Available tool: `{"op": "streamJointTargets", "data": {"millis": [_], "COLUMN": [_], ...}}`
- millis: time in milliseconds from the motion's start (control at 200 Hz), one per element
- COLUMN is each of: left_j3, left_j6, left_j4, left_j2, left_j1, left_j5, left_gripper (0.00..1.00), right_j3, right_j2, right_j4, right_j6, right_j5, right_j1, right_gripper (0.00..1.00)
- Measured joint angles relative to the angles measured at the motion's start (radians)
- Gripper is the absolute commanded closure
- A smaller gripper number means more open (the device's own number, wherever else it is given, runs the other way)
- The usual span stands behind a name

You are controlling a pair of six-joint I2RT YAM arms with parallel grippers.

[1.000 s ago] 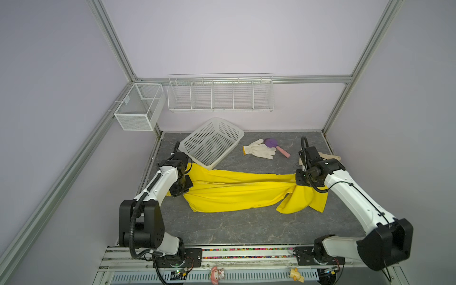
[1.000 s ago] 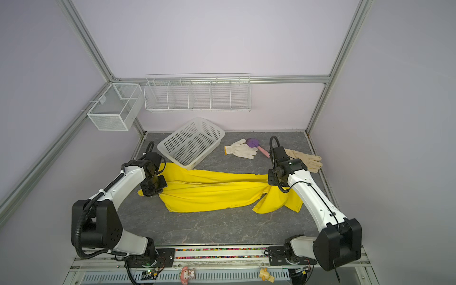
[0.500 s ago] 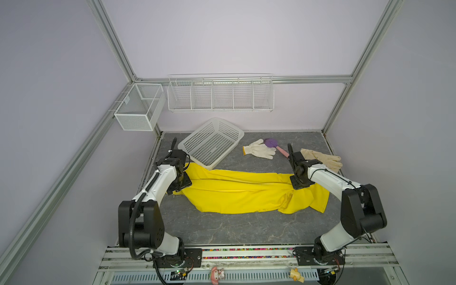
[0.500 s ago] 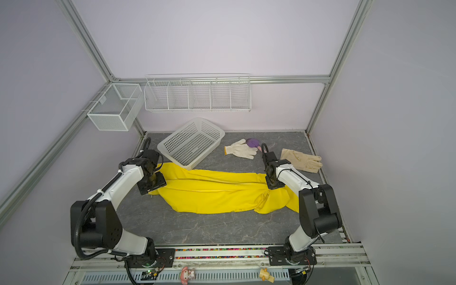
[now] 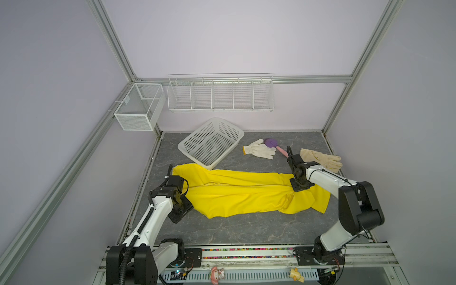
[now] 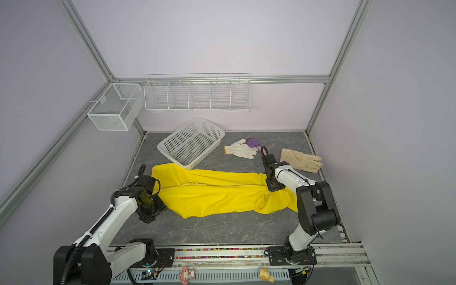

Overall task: Fold and stack the trousers
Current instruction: Flatten out the trousers at the center of the table.

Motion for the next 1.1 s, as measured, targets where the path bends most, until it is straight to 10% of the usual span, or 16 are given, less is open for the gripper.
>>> {"op": "streamJointTargets", "data": {"millis": [335, 730, 1099], "left_j3": [-0.028, 0.148, 0.382], "left_j6": [-0.040, 0.049, 0.227], "left_j4": [0.227, 0.280, 0.017], "left_j2": [0.140, 0.298, 0.291], "left_j1": [-0.003, -0.006, -0.011], "left_j5": [0.070, 0.017, -0.151], "left_gripper": [0.39, 1.00, 1.00], "right_j3": [-0.021, -0.020, -0.014], "right_j2": [0.000, 0.000, -0.055], "right_j4": [0.009, 0.001, -0.032], "right_j6": [0.001, 0.012, 0.012], "right_j5": [0.000, 0.007, -0.011], "right_j1": [0.014, 0.055, 0.068], "right_gripper": [0.88, 0.89, 0.90]}}
